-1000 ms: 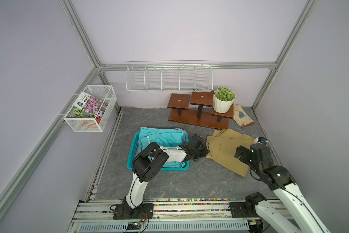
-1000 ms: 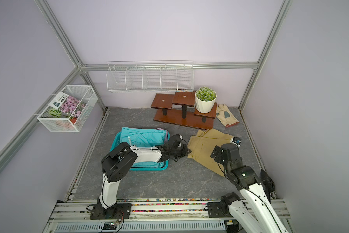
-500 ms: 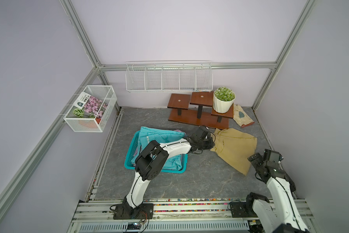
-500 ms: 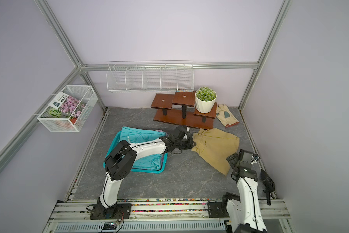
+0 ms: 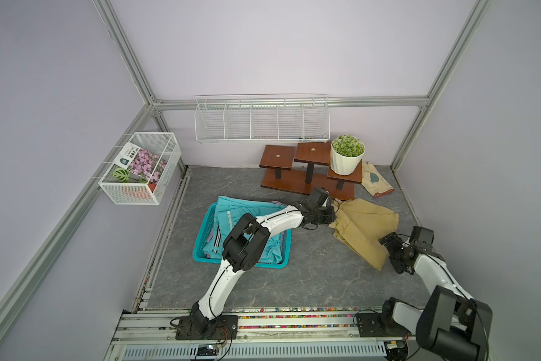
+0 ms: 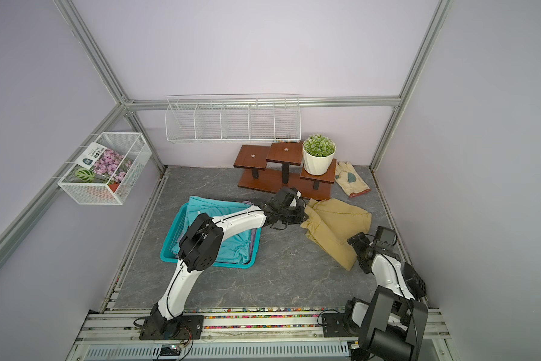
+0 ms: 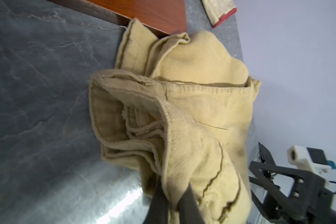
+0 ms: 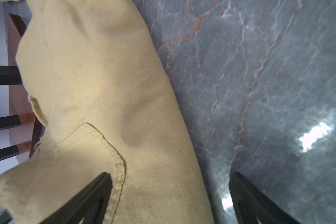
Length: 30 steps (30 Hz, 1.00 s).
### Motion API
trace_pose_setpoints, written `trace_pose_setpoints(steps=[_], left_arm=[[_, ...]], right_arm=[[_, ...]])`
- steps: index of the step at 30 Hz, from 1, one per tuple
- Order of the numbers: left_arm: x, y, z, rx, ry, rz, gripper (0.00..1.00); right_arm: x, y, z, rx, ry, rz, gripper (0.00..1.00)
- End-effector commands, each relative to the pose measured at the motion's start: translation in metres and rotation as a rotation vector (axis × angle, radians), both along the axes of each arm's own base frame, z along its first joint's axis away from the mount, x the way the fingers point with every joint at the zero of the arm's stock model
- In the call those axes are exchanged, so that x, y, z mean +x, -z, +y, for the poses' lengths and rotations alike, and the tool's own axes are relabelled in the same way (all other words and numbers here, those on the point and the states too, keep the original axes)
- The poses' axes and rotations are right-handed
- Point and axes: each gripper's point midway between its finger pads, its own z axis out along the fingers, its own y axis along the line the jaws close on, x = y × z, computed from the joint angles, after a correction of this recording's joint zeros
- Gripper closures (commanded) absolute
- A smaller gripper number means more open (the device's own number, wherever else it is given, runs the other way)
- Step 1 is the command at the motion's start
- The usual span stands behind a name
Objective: Put the folded long pants in the basket
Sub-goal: Adjust the long pant at the center of the board.
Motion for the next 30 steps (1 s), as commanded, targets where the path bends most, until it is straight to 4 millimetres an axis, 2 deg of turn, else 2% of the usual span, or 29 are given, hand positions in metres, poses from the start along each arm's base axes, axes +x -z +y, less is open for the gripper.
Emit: trace_pose_setpoints(steps=[1, 2, 4, 6, 8, 9, 11, 13, 16, 18, 19, 23, 24, 25, 26, 29, 30], left_arm=[[0.000, -0.017, -0.005, -0.049, 0.053, -0.045, 1.00], [-0.003, -0.023, -0.006, -0.072, 0.065, -0.057, 1.00], [-0.006, -0.035, -0.006, -0.097, 0.080, -0.084, 1.00], [-0.008, -0.052, -0.007, -0.113, 0.105, -0.122, 1.00], [-0.013, -0.071, -0.009, -0.133, 0.143, -0.170, 1.00], [-0.016, -0.081, -0.010, -0.143, 0.162, -0.203, 1.00], [-0.022, -0.093, -0.012, -0.152, 0.189, -0.256, 1.00], [-0.024, -0.093, -0.011, -0.160, 0.201, -0.277, 0.99], [-0.024, -0.073, -0.010, -0.139, 0.202, -0.275, 0.86], [-0.022, -0.055, -0.009, -0.118, 0.190, -0.255, 0.68], [-0.020, -0.047, -0.008, -0.111, 0.183, -0.243, 0.63], [-0.009, -0.022, -0.001, -0.124, 0.143, -0.174, 0.60], [-0.005, -0.018, 0.003, -0.141, 0.132, -0.153, 0.56], [-0.002, -0.016, 0.007, -0.152, 0.121, -0.136, 0.45], [0.003, -0.014, 0.011, -0.162, 0.104, -0.122, 0.40], [0.010, -0.019, 0.026, -0.176, 0.065, -0.123, 0.37], [0.013, -0.020, 0.033, -0.161, 0.041, -0.129, 0.25]], right_arm=[[0.008, -0.010, -0.007, -0.039, -0.009, -0.036, 0.05], [0.010, -0.010, -0.007, -0.036, -0.011, -0.043, 0.09], [0.015, -0.009, -0.006, -0.024, -0.015, -0.051, 0.28], [0.018, -0.007, -0.006, -0.016, -0.022, -0.051, 0.54], [0.019, -0.003, -0.004, -0.006, -0.030, -0.046, 0.91], [0.019, -0.002, -0.005, -0.005, -0.032, -0.043, 1.00], [0.016, -0.002, -0.004, -0.006, -0.037, -0.036, 1.00], [0.013, -0.005, -0.003, -0.017, -0.040, -0.032, 1.00], [0.003, -0.015, -0.007, -0.059, -0.026, -0.022, 1.00], [-0.003, -0.021, -0.009, -0.086, -0.024, -0.017, 1.00], [-0.005, -0.021, -0.010, -0.090, -0.026, -0.011, 1.00], [-0.008, -0.007, -0.001, 0.055, -0.042, -0.047, 1.00], [-0.011, -0.003, -0.001, 0.085, -0.046, -0.037, 1.00], [-0.013, 0.001, -0.001, 0.100, -0.045, -0.028, 1.00], [-0.015, 0.003, -0.002, 0.108, -0.035, -0.029, 1.00], [-0.023, -0.001, -0.008, 0.084, -0.009, -0.034, 1.00], [-0.027, -0.004, -0.011, 0.072, -0.001, -0.029, 1.00]])
